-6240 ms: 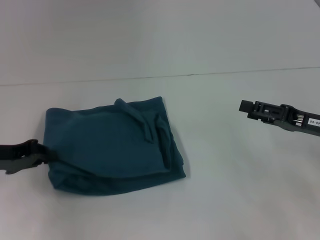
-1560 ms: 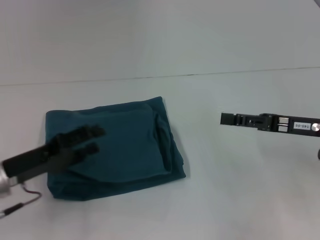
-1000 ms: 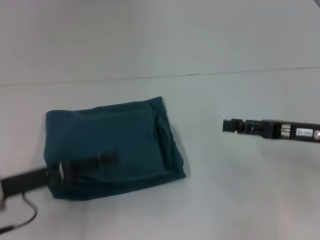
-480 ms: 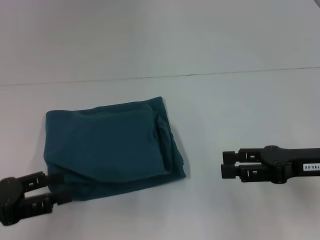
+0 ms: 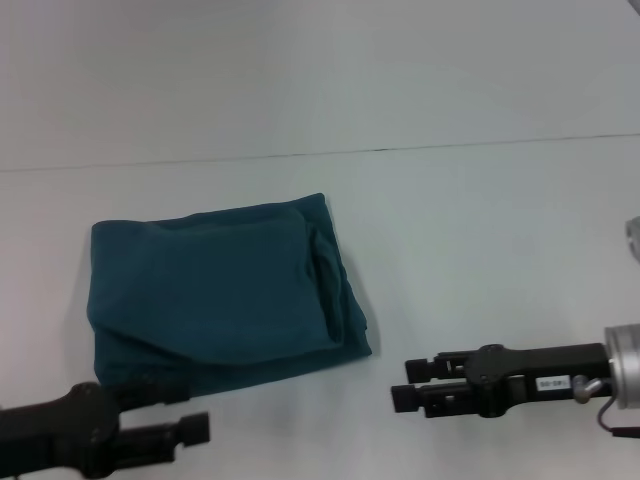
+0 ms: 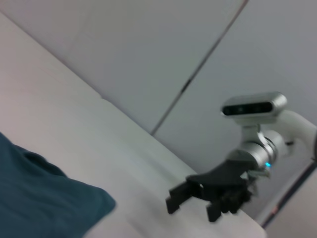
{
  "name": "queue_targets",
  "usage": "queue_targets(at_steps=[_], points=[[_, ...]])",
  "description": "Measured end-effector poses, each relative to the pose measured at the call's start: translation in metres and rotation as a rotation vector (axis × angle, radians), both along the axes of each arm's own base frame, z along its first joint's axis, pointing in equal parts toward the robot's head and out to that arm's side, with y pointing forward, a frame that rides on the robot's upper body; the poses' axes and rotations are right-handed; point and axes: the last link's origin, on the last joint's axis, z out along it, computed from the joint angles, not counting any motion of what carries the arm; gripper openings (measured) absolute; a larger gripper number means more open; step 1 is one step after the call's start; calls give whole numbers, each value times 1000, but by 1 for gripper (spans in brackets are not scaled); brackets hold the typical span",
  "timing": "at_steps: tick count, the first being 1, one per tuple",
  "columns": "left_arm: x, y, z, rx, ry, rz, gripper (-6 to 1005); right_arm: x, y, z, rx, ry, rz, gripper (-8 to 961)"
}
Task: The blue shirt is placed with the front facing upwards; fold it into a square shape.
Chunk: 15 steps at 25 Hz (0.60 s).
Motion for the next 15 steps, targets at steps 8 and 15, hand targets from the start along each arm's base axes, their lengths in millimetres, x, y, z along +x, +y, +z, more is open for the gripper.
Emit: queue_targets(at_steps=[8, 15], points=[[9, 12, -26, 32, -15, -24, 798, 5, -4, -24, 46, 14, -20, 746], [11, 18, -26, 48, 11, -49, 798, 4, 1, -16, 143, 76, -13, 746]])
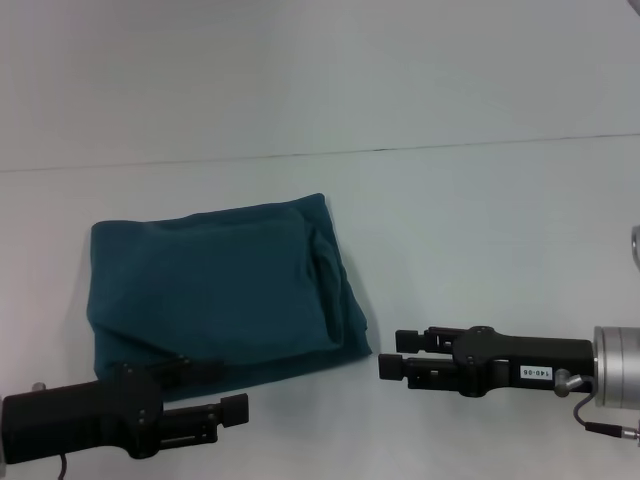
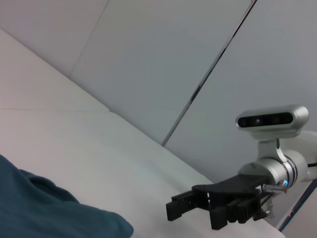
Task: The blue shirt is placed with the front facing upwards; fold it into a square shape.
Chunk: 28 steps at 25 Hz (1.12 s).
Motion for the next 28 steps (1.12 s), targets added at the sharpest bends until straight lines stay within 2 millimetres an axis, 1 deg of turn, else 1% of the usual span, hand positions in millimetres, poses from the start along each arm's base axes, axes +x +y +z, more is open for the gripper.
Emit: queue_targets(at_steps=[9, 14, 19, 23, 28], points=[[2, 5, 0, 0, 17, -11, 798, 2, 3, 4, 46, -10, 21, 746], [0, 8, -2, 12, 28, 6, 798, -5, 7, 5, 101, 9, 75, 746], [1, 10, -1, 27, 18, 22, 798, -11, 10, 2, 95, 21, 92, 746], [-2, 14, 1, 38, 11, 77, 798, -11, 10, 2, 94, 22, 92, 746], [-3, 15, 1, 35, 12, 92, 798, -9, 8, 2, 90, 22, 81, 746]])
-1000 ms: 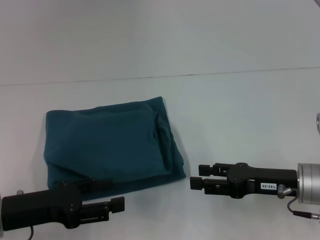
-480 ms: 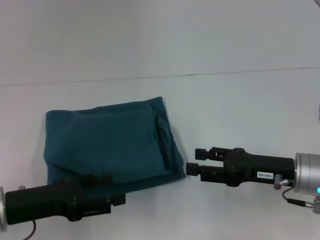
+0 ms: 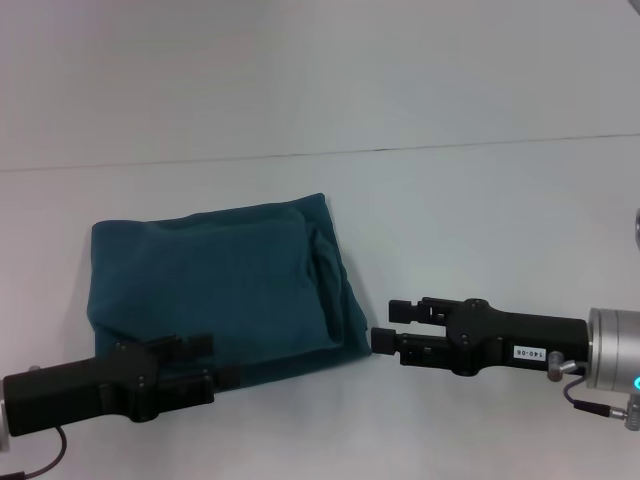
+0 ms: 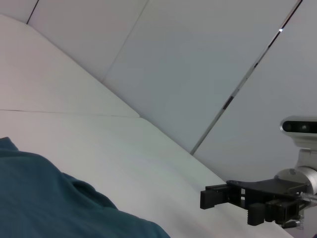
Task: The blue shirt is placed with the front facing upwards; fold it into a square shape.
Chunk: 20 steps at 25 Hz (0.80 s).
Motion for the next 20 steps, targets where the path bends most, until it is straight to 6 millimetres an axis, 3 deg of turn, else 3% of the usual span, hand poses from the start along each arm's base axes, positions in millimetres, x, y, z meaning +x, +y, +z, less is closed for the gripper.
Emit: queue_targets(at_steps=[20], points=[[-4, 1, 0, -12, -8, 58, 798, 6, -6, -4, -18, -3, -19, 746]])
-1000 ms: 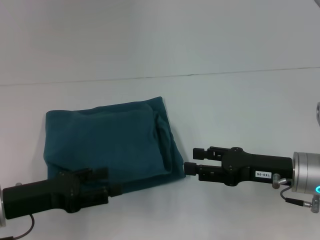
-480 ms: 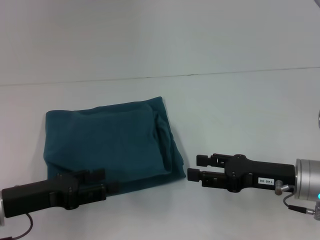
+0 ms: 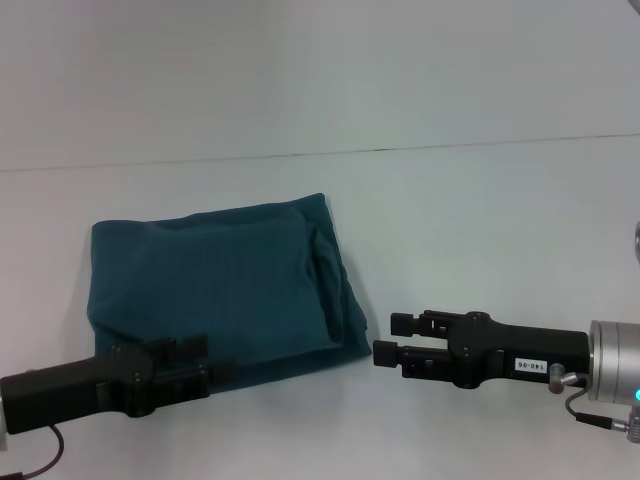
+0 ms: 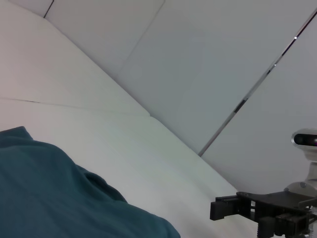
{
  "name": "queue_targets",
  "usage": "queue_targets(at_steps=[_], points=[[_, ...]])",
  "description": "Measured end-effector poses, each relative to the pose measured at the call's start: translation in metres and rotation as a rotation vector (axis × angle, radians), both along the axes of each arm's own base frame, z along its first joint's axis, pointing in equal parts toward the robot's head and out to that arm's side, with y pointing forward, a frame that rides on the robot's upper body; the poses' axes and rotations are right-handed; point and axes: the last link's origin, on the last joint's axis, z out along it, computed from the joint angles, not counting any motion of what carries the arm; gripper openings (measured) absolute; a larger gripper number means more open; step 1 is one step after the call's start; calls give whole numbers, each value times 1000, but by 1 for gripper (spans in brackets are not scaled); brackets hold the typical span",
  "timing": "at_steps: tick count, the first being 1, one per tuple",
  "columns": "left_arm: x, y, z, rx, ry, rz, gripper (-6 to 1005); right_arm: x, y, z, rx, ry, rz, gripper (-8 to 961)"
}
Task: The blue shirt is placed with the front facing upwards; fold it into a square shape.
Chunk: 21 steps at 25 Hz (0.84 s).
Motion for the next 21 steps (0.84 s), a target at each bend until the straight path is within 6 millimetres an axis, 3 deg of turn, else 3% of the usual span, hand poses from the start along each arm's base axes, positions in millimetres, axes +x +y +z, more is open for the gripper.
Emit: queue_targets(at_steps=[21], points=[[0, -1, 0, 0, -6, 0, 798, -3, 2, 0, -4, 6, 1, 746]])
